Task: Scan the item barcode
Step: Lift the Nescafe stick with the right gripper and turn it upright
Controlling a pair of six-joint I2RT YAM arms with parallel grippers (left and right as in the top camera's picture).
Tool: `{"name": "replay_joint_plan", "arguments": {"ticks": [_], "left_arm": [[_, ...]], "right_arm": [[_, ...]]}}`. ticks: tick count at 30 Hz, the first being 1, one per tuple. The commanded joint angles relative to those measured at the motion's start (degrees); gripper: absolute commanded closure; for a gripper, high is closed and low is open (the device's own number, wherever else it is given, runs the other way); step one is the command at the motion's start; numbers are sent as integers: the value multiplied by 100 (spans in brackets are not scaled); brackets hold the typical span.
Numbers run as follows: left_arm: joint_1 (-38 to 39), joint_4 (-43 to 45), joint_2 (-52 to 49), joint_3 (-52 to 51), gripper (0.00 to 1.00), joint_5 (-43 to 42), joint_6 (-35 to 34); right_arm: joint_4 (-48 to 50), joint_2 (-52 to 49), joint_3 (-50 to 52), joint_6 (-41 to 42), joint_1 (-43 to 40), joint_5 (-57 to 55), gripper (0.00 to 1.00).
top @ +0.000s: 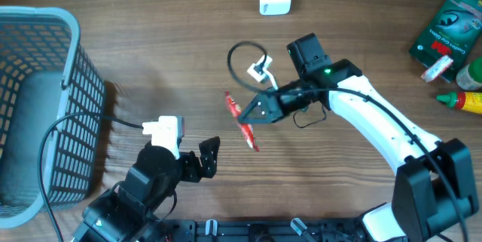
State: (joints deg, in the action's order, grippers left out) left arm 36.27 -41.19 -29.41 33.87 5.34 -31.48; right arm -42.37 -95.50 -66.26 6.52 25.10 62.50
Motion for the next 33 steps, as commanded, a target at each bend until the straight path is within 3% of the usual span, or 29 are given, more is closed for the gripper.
{"name": "replay_joint_plan", "arguments": {"ticks": [1,3,6,9,12,15,20,24,27,33], "left_arm": [[11,11,20,85,0,74,125],[11,11,20,85,0,74,125],[11,11,20,85,0,74,127],[11,13,20,85,0,74,125],[11,11,20,85,0,74,125],[11,13,20,85,0,74,127],[11,11,20,85,0,74,127],[11,11,20,85,0,74,125],[11,11,20,85,0,74,125],[11,11,20,85,0,74,127]], "right_arm": [[50,20,205,1126,87,-4959,96],[184,20,273,883,87,-5034,96],[437,20,275,365,87,-4124,96],[525,20,275,-247,83,-1322,96],[529,20,275,872,46,-262,96],[525,22,275,2830,2,210,96],[573,22,275,5606,-46,2118,96],[695,22,275,7335,-48,2378,96],[706,22,275,8282,-48,2380,96],[1185,22,275,9283,-61,2870,96]]}}
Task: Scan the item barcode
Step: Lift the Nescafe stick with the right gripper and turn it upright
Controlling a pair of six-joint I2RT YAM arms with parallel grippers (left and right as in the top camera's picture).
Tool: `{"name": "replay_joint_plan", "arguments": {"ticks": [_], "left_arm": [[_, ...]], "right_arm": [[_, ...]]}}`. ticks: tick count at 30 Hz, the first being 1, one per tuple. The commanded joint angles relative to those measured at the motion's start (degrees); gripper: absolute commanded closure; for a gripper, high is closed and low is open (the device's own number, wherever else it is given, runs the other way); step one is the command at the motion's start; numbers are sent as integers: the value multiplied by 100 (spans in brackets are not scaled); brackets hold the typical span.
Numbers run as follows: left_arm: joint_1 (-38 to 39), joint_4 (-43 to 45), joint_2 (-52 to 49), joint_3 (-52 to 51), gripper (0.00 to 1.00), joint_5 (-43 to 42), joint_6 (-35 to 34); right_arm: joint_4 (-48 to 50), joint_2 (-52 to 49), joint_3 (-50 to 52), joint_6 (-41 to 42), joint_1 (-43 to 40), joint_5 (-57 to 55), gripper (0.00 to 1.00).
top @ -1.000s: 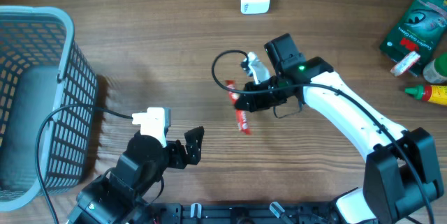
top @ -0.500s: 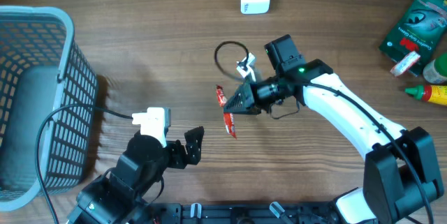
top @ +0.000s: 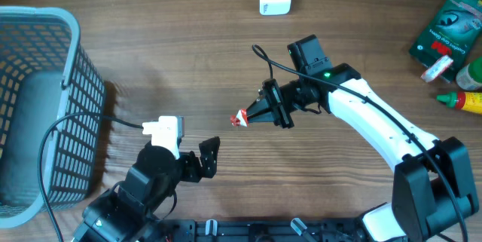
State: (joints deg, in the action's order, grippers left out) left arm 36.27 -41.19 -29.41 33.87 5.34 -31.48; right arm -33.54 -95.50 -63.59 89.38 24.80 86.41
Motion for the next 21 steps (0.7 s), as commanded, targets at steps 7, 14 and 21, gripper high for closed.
{"name": "replay_joint_plan", "arguments": {"ticks": [7,14,21], "left_arm": [[11,13,20,85,0,74,127],[11,11,20,85,0,74,127],[11,11,20,85,0,74,125]], "right_arm": [[966,9,-11,2918,-365,142,96],[-1593,-17,-11,2914,-1067,-905,96],[-2653,-376,-7,2900,-1283,-1276,95]]}}
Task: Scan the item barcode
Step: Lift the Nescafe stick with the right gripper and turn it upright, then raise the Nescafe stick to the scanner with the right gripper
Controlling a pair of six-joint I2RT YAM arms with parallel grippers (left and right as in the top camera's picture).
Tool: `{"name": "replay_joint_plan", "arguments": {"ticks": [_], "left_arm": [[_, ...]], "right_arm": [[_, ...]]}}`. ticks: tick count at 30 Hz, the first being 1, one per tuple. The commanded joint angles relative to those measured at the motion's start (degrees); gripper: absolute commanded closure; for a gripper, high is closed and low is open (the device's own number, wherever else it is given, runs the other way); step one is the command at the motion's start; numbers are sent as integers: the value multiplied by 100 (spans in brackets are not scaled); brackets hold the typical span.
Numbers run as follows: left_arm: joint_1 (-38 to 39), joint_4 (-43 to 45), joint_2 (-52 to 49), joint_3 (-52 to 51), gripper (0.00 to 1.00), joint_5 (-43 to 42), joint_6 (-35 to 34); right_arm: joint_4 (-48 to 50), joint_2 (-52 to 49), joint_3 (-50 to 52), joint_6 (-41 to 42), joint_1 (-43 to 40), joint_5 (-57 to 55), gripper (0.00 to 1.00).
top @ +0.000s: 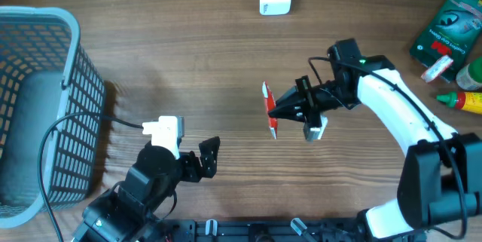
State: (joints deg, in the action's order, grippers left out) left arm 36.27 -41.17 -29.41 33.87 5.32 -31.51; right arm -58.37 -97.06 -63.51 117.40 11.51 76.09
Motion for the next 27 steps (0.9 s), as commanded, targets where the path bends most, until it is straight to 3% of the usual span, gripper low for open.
{"name": "replay_joint_plan", "arguments": {"ticks": [1,15,18,22,23,25,27], "left_arm": [[11,11,20,85,0,76,127],[11,11,20,85,0,76,129],[11,9,20,85,0,76,129],[11,9,20,85,0,76,127],[11,9,20,85,0,76,129],[11,9,20,85,0,76,129],[11,11,20,85,0,76,129]], "right_arm": [[-197,-238,-15,103,70,-302,95],[-446,-238,-15,-564,85,-118,95],[-2,-238,-15,-1635,85,409,96],[2892,-238,-15,-4918,83,63,96],[4087,-238,-15,-5654,85,-166,96],[5104,-238,-15,-6581,87,-376,96],[5497,-238,-15,-6929,85,-887,96]]}}
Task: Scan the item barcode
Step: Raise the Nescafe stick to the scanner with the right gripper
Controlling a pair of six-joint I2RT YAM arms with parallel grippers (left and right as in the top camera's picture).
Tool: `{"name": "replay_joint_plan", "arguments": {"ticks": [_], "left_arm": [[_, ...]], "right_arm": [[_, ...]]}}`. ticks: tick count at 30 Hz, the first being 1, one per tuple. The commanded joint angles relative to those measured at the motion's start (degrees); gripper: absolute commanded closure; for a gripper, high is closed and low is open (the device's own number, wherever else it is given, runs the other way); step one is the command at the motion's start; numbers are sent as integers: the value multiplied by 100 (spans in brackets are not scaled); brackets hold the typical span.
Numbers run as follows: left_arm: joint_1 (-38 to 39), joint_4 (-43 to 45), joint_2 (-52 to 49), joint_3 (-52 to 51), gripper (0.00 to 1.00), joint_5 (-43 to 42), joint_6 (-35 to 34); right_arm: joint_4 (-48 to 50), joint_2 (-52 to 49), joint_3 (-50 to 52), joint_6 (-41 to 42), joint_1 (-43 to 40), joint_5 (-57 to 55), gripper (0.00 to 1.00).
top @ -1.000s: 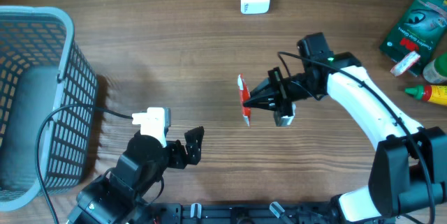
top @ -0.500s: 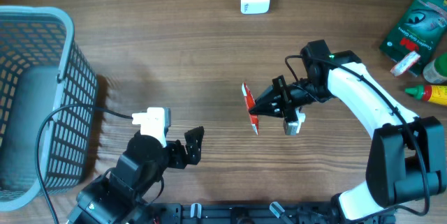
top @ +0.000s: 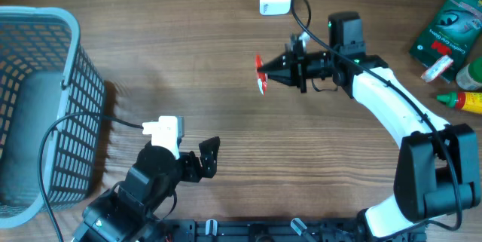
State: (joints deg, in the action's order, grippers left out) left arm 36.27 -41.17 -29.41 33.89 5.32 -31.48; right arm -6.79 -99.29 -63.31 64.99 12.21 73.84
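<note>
A small red packet [top: 260,74] hangs in the air in the overhead view, with my right gripper [top: 269,71] shut on its right side. It is held just below and slightly left of the white barcode scanner at the table's far edge. The right arm reaches in from the lower right, fingers pointing left. My left gripper [top: 209,156] rests low near the front edge, well away from the packet; its dark fingers stand a little apart with nothing between them.
A blue-grey mesh basket [top: 38,106] fills the left side. At the far right lie a green packet [top: 447,25], a small red-and-white item [top: 437,68] and a yellow bottle with a green cap [top: 467,100]. Cables trail from both arms.
My right gripper has carried the red packet up the table, from the middle to just below the white scanner. The wrist has turned. The left arm has not moved.
At first my right gripper was at the red packet lying at the table's centre. Then it held the packet lifted there, seen end-on. Then it held it further right, long side showing. Now the packet hangs near the scanner. The left arm stayed still throughout.
</note>
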Motion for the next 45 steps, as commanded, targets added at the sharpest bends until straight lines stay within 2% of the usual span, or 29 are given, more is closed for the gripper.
{"name": "replay_joint_plan", "arguments": {"ticks": [1,2,7,10,12,13,19,21,29,33,38,42,45], "left_arm": [[11,9,20,83,0,76,127],[11,11,20,83,0,76,127],[11,11,20,83,0,76,127],[11,11,20,83,0,76,127],[11,9,20,83,0,76,127],[11,9,20,83,0,76,127],[11,11,20,83,0,76,127],[11,9,20,83,0,76,127],[11,9,20,83,0,76,127],[11,9,20,83,0,76,125],[11,11,20,83,0,76,127],[11,9,20,83,0,76,127],[11,11,20,83,0,76,127]], "right_arm": [[326,-15,-35,-1707,15,-1215,96],[280,-15,-35,-1705,15,-1965,96],[129,-55,-35,-1891,22,-3445,95],[179,-162,-35,-2341,22,-3748,95],[579,-402,-35,-3272,33,-3786,96],[697,-457,-35,-3362,37,-3783,96],[2269,-1104,-79,-2889,61,-3788,96],[2529,-1303,-243,-2813,90,-3897,95],[2514,-2599,-1963,-2238,111,-4258,95],[2022,-3383,-3174,-1888,111,-4452,95],[1888,-3683,-3429,-1620,107,-4787,95],[1703,-3679,-3449,-1974,103,-4876,95],[855,-3539,-3639,-2306,4,-4937,95]]}}
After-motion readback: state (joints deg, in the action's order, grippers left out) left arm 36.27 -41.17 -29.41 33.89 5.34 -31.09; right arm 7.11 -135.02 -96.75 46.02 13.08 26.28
